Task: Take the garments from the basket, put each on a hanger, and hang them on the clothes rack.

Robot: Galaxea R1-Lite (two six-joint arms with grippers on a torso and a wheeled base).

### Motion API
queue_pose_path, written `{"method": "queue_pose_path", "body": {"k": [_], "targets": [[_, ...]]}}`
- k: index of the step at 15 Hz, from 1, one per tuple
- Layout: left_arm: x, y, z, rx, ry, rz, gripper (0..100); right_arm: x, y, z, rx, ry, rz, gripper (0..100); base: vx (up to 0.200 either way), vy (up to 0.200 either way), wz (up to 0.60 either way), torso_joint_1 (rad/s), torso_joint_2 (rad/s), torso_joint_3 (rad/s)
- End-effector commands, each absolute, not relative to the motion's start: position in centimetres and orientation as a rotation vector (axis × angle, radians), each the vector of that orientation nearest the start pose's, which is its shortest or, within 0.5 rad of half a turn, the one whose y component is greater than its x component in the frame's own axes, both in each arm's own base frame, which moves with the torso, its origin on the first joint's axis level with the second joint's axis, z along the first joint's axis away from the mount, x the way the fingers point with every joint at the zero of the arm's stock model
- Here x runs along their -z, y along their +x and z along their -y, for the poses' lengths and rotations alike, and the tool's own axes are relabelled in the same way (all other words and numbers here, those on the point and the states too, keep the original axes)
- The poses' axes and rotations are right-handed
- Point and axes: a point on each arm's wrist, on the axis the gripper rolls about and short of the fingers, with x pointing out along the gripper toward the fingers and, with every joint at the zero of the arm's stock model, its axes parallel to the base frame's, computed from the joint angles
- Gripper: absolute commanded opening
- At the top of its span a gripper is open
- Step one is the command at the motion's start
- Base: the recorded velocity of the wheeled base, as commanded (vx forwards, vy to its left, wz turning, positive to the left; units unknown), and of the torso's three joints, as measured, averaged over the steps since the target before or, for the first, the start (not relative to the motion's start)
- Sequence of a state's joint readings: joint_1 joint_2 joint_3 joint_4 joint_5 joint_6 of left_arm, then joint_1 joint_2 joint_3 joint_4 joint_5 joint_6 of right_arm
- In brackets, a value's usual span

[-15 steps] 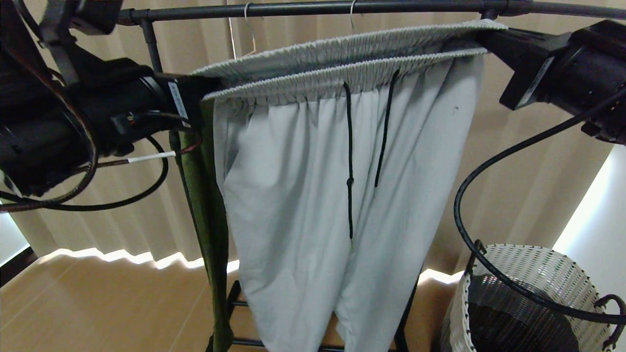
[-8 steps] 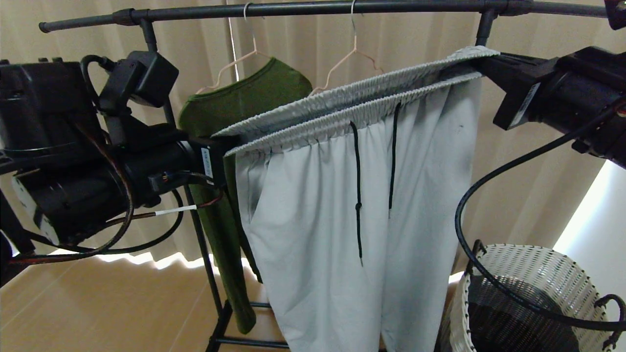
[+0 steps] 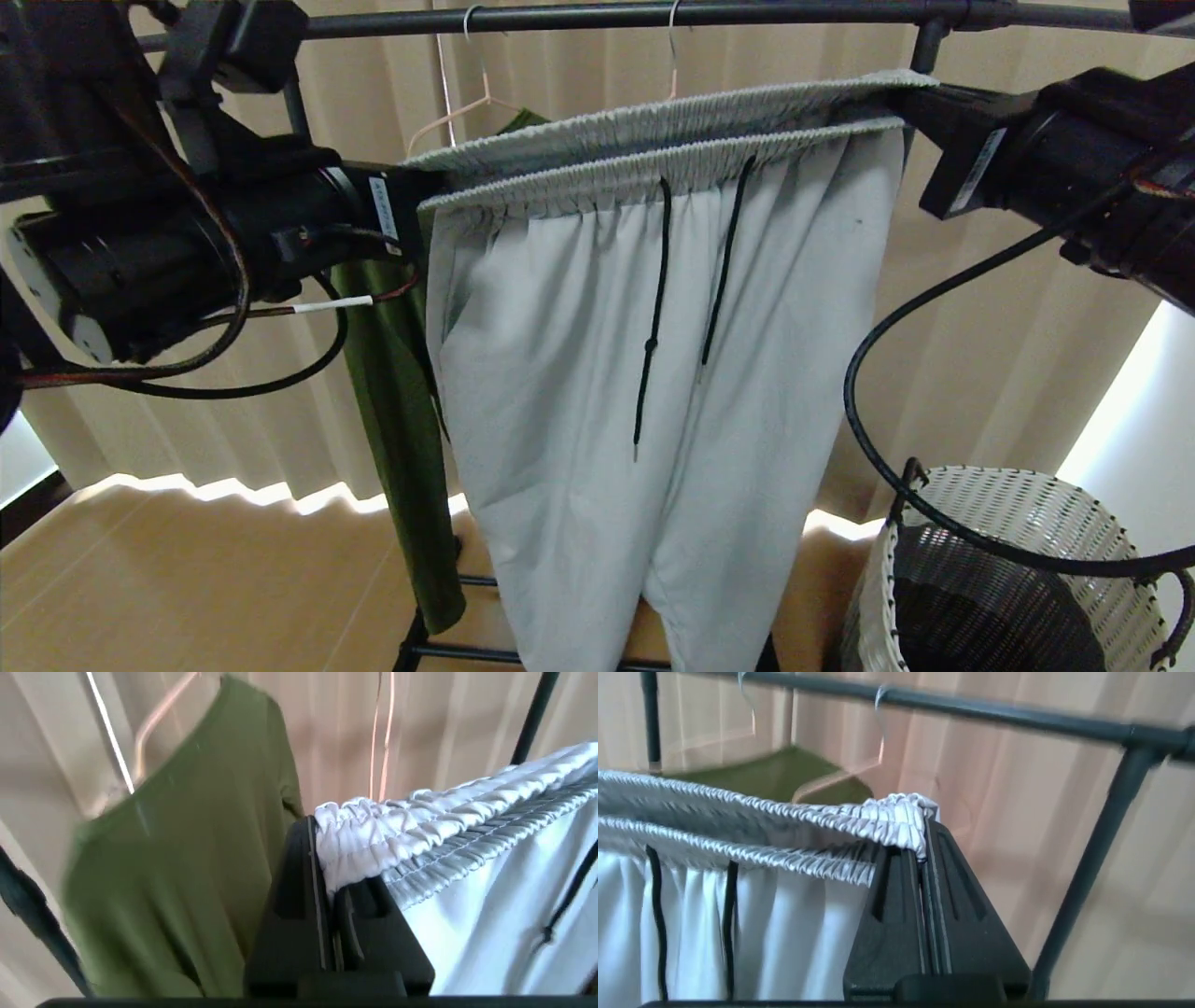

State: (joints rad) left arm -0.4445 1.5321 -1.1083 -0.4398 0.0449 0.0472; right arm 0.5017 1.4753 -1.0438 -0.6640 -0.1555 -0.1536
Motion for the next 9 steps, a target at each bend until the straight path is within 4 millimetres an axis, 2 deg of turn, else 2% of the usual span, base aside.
{"method": "queue_pose_path", "body": {"k": [1, 3, 5, 7, 9], "targets": [[-27.7, 25.4, 13.3, 0.441, 0.059, -0.042, 0, -30.1, 22.4, -11.9, -0.335, -0.096, 0.196, 0, 0.0, 0.0, 0.0, 0.0, 0.0, 0.0], [-27.6, 25.4, 14.4, 0.466, 0.062, -0.044, 0, -29.9, 22.1, -11.7, -0.331, -0.097, 0.191, 0, 0.0, 0.0, 0.0, 0.0, 0.0, 0.0], [-28.3, 25.6, 15.0, 0.472, 0.055, -0.02, 0, -29.8, 21.8, -11.4, -0.32, -0.099, 0.189, 0, 0.0, 0.0, 0.0, 0.0, 0.0, 0.0], [-28.7, 26.8, 15.8, 0.464, 0.051, -0.004, 0, -30.0, 21.0, -10.7, -0.307, -0.102, 0.196, 0, 0.0, 0.0, 0.0, 0.0, 0.0, 0.0], [-28.9, 29.0, 18.4, 0.434, 0.045, 0.015, 0, -29.6, 18.6, -9.3, -0.305, -0.105, 0.197, 0, 0.0, 0.0, 0.0, 0.0, 0.0, 0.0]]}}
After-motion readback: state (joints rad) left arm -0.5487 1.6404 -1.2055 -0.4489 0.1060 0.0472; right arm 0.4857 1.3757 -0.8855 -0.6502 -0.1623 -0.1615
